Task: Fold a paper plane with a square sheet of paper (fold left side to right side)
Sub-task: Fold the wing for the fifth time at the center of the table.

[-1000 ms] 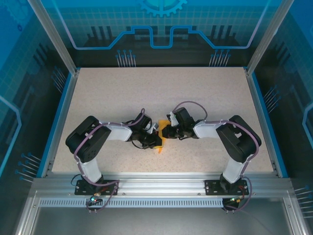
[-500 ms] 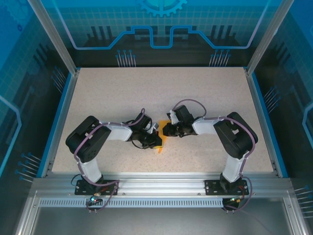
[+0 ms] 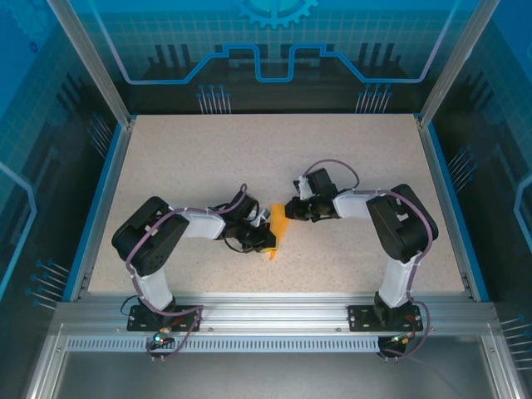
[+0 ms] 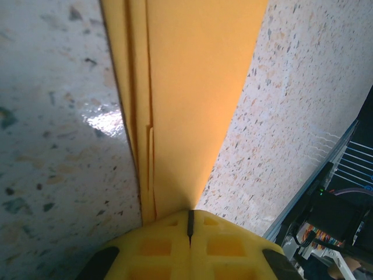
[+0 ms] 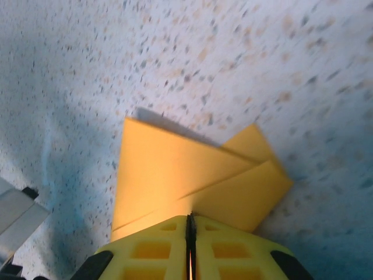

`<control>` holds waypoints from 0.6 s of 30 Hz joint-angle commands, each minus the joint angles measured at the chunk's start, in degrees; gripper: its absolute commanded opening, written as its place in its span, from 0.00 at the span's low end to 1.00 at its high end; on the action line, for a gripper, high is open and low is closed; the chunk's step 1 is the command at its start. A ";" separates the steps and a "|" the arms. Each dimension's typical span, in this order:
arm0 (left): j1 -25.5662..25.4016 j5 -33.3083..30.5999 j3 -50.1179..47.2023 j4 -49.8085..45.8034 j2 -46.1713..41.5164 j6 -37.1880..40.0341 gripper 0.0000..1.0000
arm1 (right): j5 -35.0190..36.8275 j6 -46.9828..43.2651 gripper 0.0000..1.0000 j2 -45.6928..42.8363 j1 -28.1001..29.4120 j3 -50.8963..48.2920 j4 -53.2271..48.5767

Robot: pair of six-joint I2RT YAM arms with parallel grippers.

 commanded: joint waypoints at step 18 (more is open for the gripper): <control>-1.19 -5.73 -2.29 -9.25 2.49 1.04 0.02 | -2.74 -2.60 0.10 4.72 -7.81 9.15 -2.74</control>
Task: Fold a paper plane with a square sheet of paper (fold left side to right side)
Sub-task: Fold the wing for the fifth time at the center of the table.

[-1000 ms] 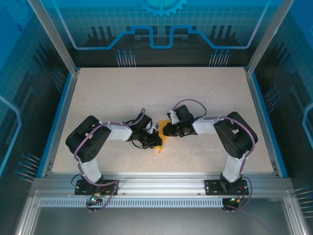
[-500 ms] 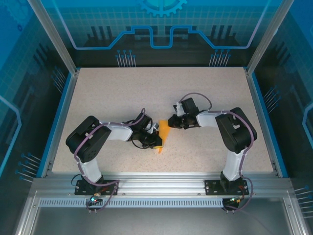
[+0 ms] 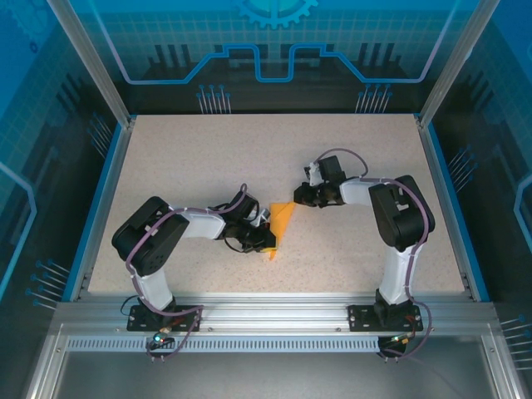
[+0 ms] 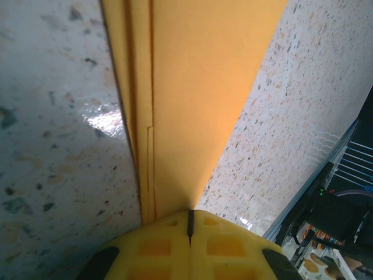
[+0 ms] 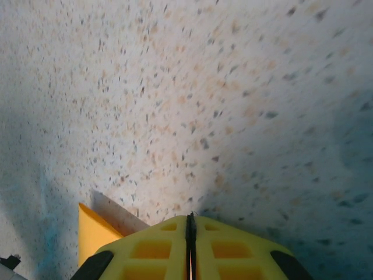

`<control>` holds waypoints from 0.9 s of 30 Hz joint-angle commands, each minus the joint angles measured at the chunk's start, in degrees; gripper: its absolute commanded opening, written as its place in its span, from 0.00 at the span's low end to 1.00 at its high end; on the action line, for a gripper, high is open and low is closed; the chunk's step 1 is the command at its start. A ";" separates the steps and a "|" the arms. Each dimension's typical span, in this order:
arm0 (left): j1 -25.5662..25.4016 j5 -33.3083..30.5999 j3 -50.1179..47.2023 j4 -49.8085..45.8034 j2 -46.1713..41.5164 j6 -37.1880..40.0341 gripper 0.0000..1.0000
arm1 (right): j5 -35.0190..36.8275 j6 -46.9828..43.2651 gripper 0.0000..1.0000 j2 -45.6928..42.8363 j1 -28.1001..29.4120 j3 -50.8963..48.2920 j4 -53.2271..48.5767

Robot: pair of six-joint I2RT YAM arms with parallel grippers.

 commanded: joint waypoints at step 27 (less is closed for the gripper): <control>-1.18 -6.36 -3.04 -7.84 0.12 0.68 0.03 | -0.47 11.32 0.11 -8.89 14.17 -12.95 5.51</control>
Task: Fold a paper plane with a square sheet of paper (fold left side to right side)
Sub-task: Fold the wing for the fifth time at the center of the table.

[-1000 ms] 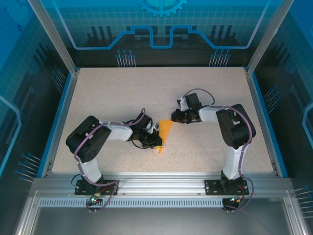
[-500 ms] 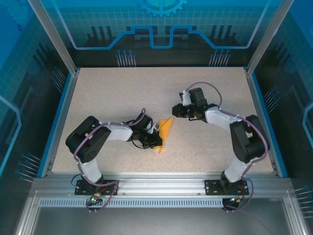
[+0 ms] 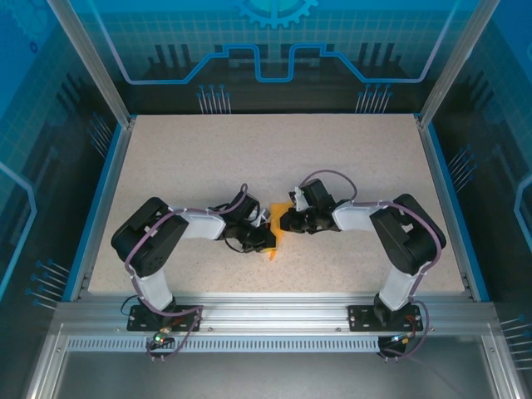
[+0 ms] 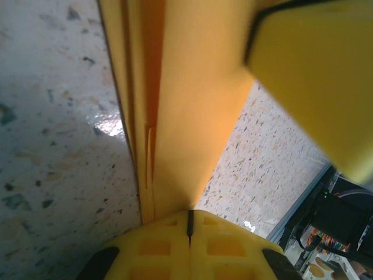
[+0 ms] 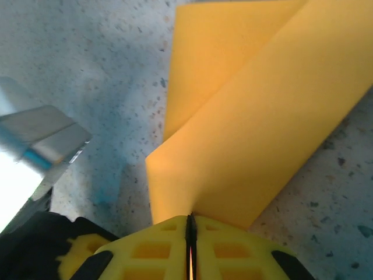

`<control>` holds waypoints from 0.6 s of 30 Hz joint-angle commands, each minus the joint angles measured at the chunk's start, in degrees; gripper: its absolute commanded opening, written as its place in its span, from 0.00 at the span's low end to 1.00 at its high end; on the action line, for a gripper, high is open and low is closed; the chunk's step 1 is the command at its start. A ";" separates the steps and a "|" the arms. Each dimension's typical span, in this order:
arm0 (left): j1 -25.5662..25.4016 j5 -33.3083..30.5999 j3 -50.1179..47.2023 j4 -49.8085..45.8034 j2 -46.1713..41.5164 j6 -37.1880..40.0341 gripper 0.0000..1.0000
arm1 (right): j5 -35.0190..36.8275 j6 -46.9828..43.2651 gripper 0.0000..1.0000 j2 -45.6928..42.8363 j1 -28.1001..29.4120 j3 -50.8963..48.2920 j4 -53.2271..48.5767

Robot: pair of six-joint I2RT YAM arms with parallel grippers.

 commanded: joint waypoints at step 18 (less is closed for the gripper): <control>-0.72 1.43 -2.22 -7.37 -9.94 0.56 0.15 | 4.78 -0.22 0.09 5.95 1.82 6.34 -12.56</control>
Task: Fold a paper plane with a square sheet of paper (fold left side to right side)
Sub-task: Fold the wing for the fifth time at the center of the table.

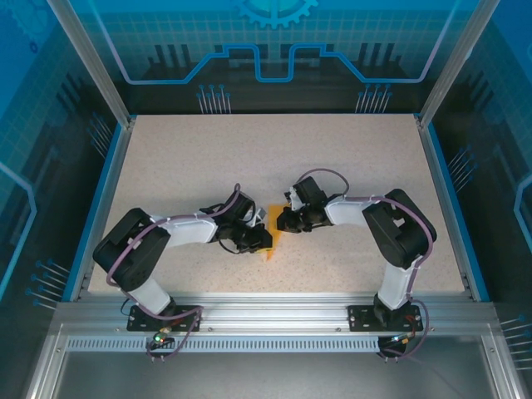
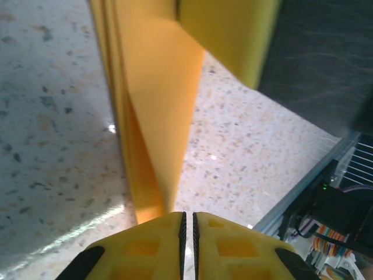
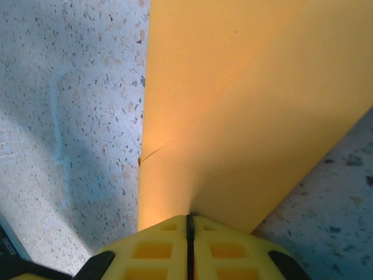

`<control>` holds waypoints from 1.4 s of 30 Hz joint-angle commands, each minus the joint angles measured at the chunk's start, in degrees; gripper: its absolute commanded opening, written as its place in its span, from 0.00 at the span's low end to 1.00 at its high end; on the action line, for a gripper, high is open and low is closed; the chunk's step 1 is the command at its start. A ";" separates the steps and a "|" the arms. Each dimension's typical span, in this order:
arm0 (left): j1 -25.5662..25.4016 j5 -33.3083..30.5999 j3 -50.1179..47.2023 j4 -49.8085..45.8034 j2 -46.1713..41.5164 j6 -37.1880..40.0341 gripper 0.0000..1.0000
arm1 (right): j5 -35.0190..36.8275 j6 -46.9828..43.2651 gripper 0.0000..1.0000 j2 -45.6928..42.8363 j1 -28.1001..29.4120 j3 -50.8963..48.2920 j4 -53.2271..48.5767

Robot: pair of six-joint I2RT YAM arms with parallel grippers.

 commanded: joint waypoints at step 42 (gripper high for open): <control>-1.06 2.39 -2.31 -0.31 5.65 0.58 0.16 | 5.58 -3.03 0.08 4.03 1.39 3.93 -10.75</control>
